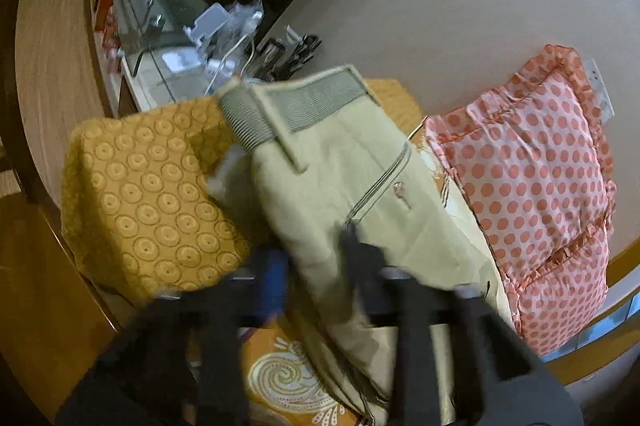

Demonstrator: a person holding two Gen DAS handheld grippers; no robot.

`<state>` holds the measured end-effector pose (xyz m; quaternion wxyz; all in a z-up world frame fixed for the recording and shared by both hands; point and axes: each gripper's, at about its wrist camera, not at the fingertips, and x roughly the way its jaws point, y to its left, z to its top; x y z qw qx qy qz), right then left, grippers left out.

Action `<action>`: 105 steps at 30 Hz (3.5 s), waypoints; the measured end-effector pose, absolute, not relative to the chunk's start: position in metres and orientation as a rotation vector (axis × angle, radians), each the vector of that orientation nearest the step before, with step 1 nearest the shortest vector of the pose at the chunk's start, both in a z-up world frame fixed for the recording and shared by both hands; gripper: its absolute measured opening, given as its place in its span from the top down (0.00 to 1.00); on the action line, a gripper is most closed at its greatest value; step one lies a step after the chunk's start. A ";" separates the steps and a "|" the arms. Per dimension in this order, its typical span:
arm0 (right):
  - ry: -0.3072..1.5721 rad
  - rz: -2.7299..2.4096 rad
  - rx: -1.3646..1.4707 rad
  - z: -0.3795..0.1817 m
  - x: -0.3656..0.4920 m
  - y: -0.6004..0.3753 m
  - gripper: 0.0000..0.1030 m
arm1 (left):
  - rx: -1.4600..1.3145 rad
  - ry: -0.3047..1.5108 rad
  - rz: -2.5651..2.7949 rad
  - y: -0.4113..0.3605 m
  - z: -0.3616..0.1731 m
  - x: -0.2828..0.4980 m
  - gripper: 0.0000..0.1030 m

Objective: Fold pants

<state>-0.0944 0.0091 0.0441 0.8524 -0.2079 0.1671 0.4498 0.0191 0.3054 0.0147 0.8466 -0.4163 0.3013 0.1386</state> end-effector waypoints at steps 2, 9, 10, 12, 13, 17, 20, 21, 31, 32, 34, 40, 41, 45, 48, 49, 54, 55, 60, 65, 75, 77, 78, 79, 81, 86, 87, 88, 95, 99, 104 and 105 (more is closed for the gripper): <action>0.343 0.930 -0.414 0.047 -0.092 0.002 0.13 | -0.854 0.618 0.291 0.301 0.021 0.020 0.90; 0.300 0.720 -0.246 0.076 -0.064 -0.066 0.12 | -0.466 0.457 0.047 0.198 0.126 0.045 0.93; 0.298 0.673 -0.218 0.080 -0.058 -0.080 0.11 | -0.406 0.445 -0.018 0.172 0.138 0.049 0.93; 0.290 0.549 -0.155 0.088 -0.048 -0.114 0.10 | -0.313 0.433 -0.156 0.122 0.153 0.054 0.92; 0.287 0.457 -0.112 0.093 -0.041 -0.141 0.09 | -0.272 0.433 -0.235 0.096 0.157 0.054 0.92; 0.315 0.180 0.037 0.100 -0.027 -0.226 0.07 | -0.127 0.484 -0.548 -0.009 0.146 0.047 0.91; 0.366 0.015 0.124 0.092 -0.018 -0.280 0.07 | 0.021 0.605 -0.686 -0.076 0.105 0.041 0.88; 0.384 -0.010 0.147 0.089 -0.016 -0.290 0.07 | 0.094 0.673 -0.721 -0.097 0.084 0.036 0.88; 0.716 0.288 0.493 0.062 0.064 -0.333 0.15 | -0.188 0.636 -0.631 0.025 0.100 0.037 0.37; 0.773 0.284 0.490 0.057 0.075 -0.330 0.19 | -0.215 0.664 -0.572 0.042 0.098 0.050 0.37; 0.848 0.292 0.471 0.048 0.090 -0.321 0.24 | -0.277 0.767 -0.483 0.075 0.084 0.079 0.37; 0.964 0.270 0.382 0.024 0.113 -0.303 0.34 | -0.365 0.973 -0.476 0.107 0.045 0.133 0.36; 0.964 0.274 0.377 0.023 0.115 -0.303 0.36 | -0.362 0.982 -0.490 0.101 0.046 0.132 0.36; 0.976 0.318 0.357 0.022 0.115 -0.298 0.50 | -0.256 1.023 -0.517 0.070 0.047 0.139 0.30; 0.961 0.329 0.395 0.019 0.117 -0.303 0.50 | -0.238 1.047 -0.515 0.061 0.040 0.154 0.28; 0.956 0.332 0.389 0.019 0.116 -0.303 0.54 | -0.249 1.059 -0.513 0.061 0.037 0.158 0.28; 0.957 0.494 0.442 0.022 0.117 -0.305 0.86 | -0.264 1.059 -0.516 0.063 0.031 0.162 0.72; 0.950 0.506 0.443 0.025 0.118 -0.306 0.87 | -0.270 1.052 -0.526 0.064 0.034 0.162 0.81; 0.880 0.499 0.445 0.042 0.145 -0.311 0.88 | -0.277 0.976 -0.527 0.056 0.059 0.180 0.91; 0.769 0.365 0.424 0.060 0.187 -0.315 0.87 | -0.255 0.889 -0.421 0.034 0.071 0.232 0.85; 0.803 0.291 0.333 0.054 0.164 -0.315 0.56 | -0.174 0.778 -0.363 0.038 0.094 0.195 0.53; 0.847 0.383 0.335 0.050 0.155 -0.300 0.55 | -0.210 0.813 -0.478 0.023 0.087 0.183 0.44; 0.883 0.411 0.329 0.044 0.154 -0.292 0.49 | -0.198 0.845 -0.489 0.017 0.079 0.181 0.42; 0.945 0.408 0.307 0.034 0.155 -0.284 0.39 | -0.179 0.888 -0.486 0.009 0.068 0.183 0.42; 0.988 0.370 0.225 0.022 0.158 -0.269 0.35 | -0.121 0.973 -0.436 -0.005 0.042 0.193 0.46; 0.962 0.199 0.080 0.040 0.126 -0.253 0.14 | -0.049 0.882 -0.367 -0.011 0.058 0.159 0.32; 0.913 0.197 0.068 0.048 0.106 -0.249 0.03 | -0.045 0.840 -0.360 -0.006 0.065 0.141 0.19; 0.882 0.177 0.049 0.051 0.093 -0.246 0.01 | -0.035 0.815 -0.345 -0.003 0.069 0.128 0.14; 0.817 0.109 -0.038 0.036 0.037 -0.205 0.01 | -0.053 0.797 -0.193 0.033 0.058 0.055 0.02; 0.843 0.106 0.000 0.027 0.024 -0.193 0.01 | -0.093 0.852 -0.201 0.037 0.036 0.039 0.02; 0.850 0.098 0.024 0.018 0.015 -0.196 0.01 | -0.003 0.845 -0.171 0.025 0.026 0.028 0.02; 0.872 0.102 0.023 0.013 0.017 -0.196 0.01 | 0.019 0.843 -0.163 0.022 0.025 0.028 0.02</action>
